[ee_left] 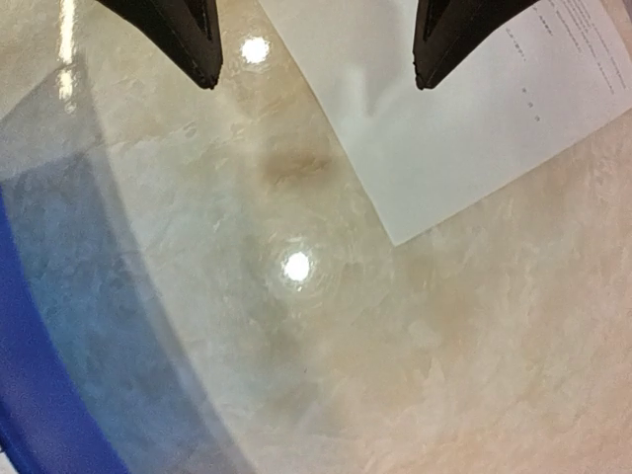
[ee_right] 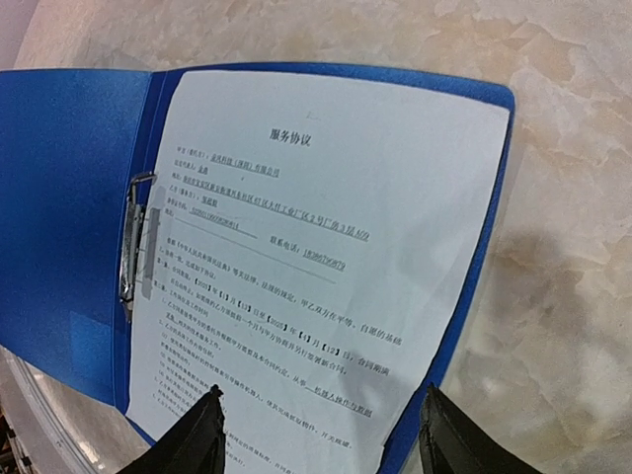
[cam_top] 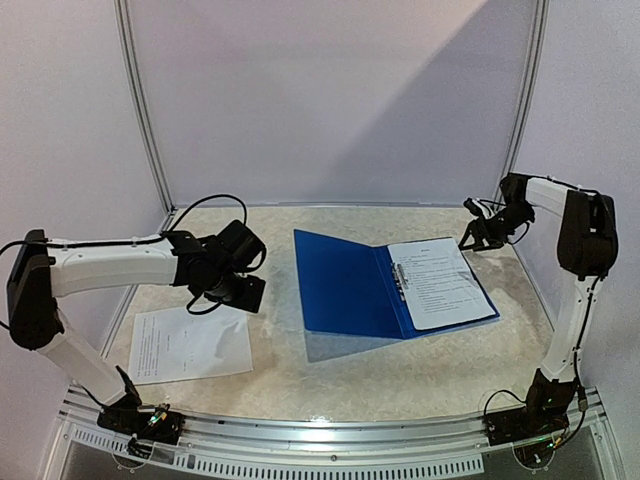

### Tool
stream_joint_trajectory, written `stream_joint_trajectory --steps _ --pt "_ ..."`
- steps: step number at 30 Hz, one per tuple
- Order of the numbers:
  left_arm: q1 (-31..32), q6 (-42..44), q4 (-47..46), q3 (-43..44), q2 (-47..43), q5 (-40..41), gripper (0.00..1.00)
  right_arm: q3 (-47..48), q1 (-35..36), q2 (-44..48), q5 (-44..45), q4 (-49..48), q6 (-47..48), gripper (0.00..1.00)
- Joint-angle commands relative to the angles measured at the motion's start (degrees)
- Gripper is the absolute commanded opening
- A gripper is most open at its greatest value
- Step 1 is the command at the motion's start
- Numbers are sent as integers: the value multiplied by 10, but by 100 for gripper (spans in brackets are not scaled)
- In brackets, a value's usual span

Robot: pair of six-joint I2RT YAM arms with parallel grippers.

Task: Put the files into the folder

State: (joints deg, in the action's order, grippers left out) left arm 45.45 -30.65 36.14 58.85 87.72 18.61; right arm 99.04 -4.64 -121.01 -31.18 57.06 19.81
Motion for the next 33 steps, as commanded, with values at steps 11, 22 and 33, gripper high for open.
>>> stream_joint_trajectory --steps 11,22,33 --pt "-19 -131 -16 -164 -109 -68 74 -168 307 230 -48 -122 -15 65" --pt "-95 -137 -30 -197 -187 -34 76 -57 558 119 -34 -176 -85 65" --pt "-267 -78 -71 -214 -210 -152 77 76 738 -41 134 -169 39 59"
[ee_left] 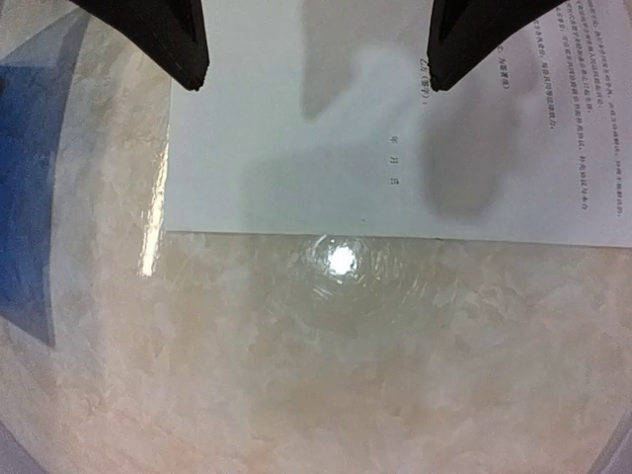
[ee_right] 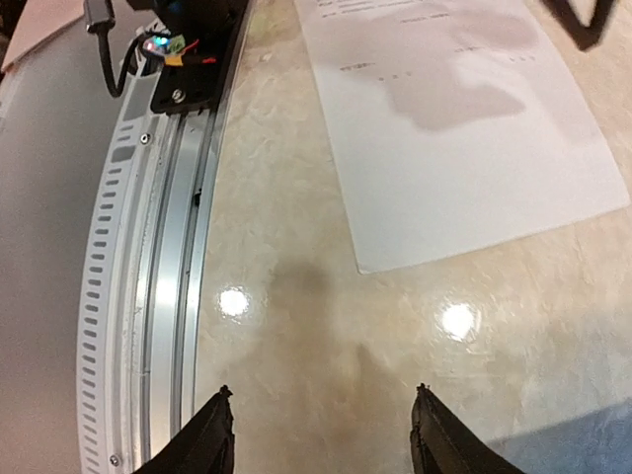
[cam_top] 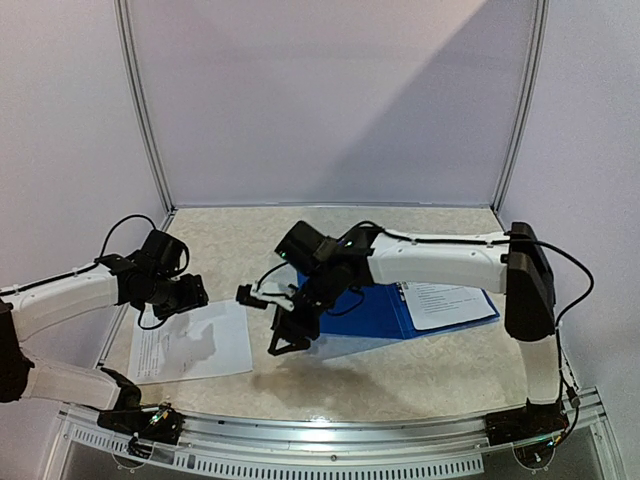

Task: Put the files into the folder

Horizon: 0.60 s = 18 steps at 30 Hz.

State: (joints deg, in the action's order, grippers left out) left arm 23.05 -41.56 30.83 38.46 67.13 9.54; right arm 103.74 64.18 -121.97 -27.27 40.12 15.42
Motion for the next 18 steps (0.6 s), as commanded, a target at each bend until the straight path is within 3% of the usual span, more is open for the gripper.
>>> stream_joint_trajectory --steps 1,6,18 --pt "-52 34 -19 -11 -8 -70 77 26 64 -45 123 -5 105 55" --pt "-67 32 -19 -16 -39 -83 77 16 94 -85 206 -42 181 41" --pt "-76 37 -33 -31 -58 -91 77 -11 115 -135 310 -124 236 39"
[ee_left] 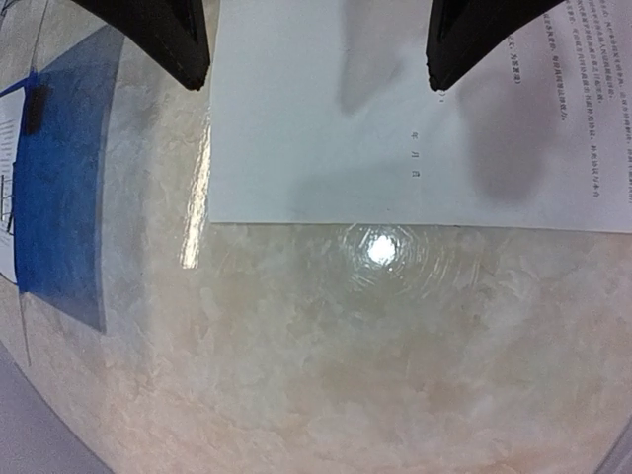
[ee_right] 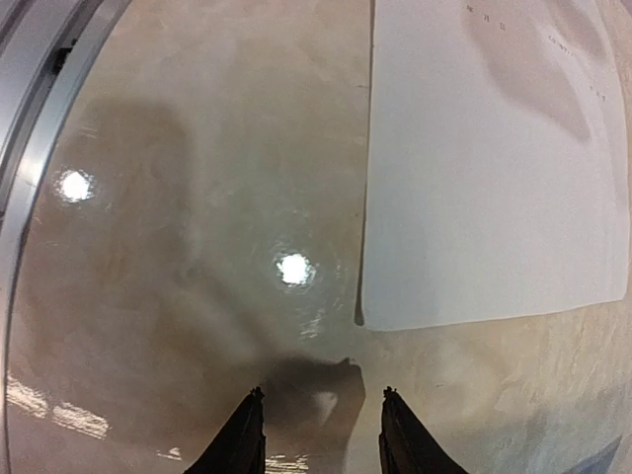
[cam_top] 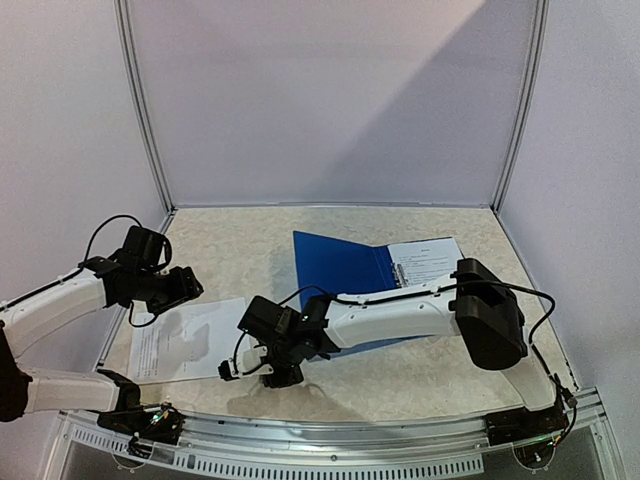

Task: Put the files into the folder

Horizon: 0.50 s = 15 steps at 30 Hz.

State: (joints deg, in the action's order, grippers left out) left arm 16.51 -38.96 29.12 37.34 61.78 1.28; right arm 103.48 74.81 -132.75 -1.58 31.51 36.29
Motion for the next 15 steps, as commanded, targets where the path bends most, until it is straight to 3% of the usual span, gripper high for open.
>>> stream_joint_trajectory --steps 1,15 --pt "-12 11 -20 -25 -2 -22 77 -8 10 -34 59 -44 32 39" --pt "-14 6 -42 -49 -6 -46 76 -15 25 -82 126 -99 95 38"
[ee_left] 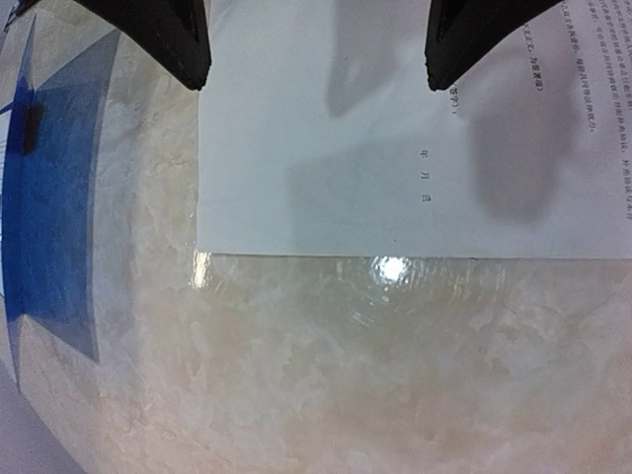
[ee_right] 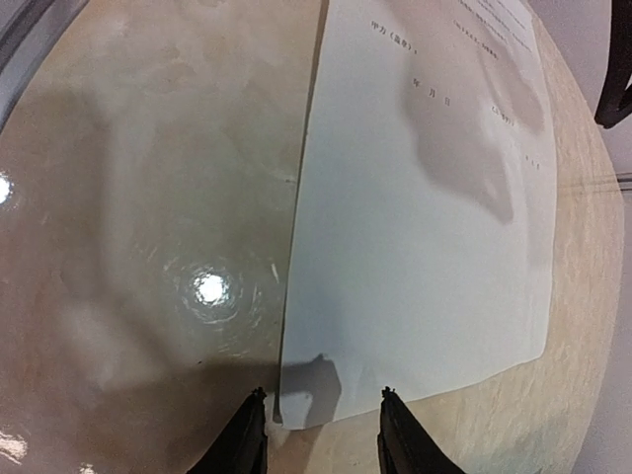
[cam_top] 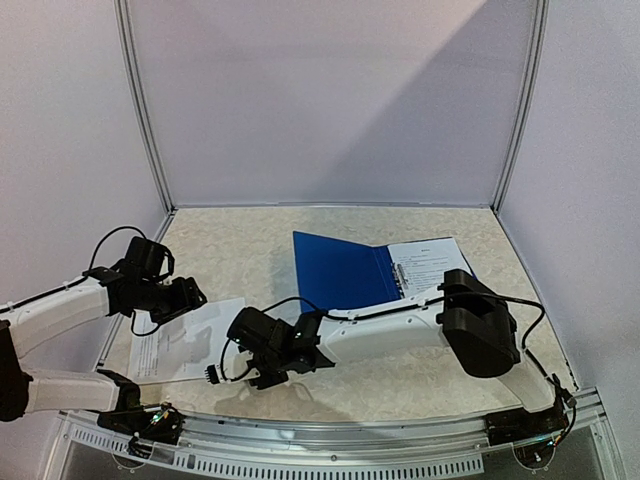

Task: Put the files into the folder

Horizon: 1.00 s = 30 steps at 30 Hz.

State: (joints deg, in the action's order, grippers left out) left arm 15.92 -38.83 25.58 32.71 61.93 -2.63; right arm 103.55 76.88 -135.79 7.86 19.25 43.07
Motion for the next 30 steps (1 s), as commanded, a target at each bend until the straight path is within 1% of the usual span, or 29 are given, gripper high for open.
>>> stream_joint_trajectory --steps 1,4,6,8,11,12,13,16,19,24,27,28,30 --pt "-7 6 -4 -2 -8 -7 76 -16 5 -55 37 19 30 37" --pt "-8 8 -1 -1 -8 -3 76 -29 7 -58 51 -4 45 34" --pt "-9 9 -1 -1 -8 -3 76 -32 8 -58 54 -8 53 29" --pt "-9 7 0 0 -9 -5 76 -33 9 -58 56 -13 59 20" --pt "-8 8 0 0 -10 -4 76 -41 8 -53 62 -35 65 11" --pt "-9 8 1 -1 -9 -4 76 -45 8 -49 63 -43 66 3" --pt "-9 8 0 -1 -9 -4 76 -48 8 -42 64 -51 68 0" --pt "-8 7 -6 -6 -4 -5 75 -52 8 -25 64 -61 68 0" --pt "-8 3 -18 -11 5 -6 75 -52 8 -2 42 -39 55 0" --pt "-9 10 -32 -8 36 2 74 -63 10 49 -37 33 -15 0" --pt "-9 13 -40 -2 54 10 74 -89 23 86 -71 65 -45 0" --pt "-8 15 -43 -1 60 10 74 -99 27 97 -100 73 -59 0" --pt "-7 18 -46 0 71 16 73 -121 32 120 -129 87 -77 0"
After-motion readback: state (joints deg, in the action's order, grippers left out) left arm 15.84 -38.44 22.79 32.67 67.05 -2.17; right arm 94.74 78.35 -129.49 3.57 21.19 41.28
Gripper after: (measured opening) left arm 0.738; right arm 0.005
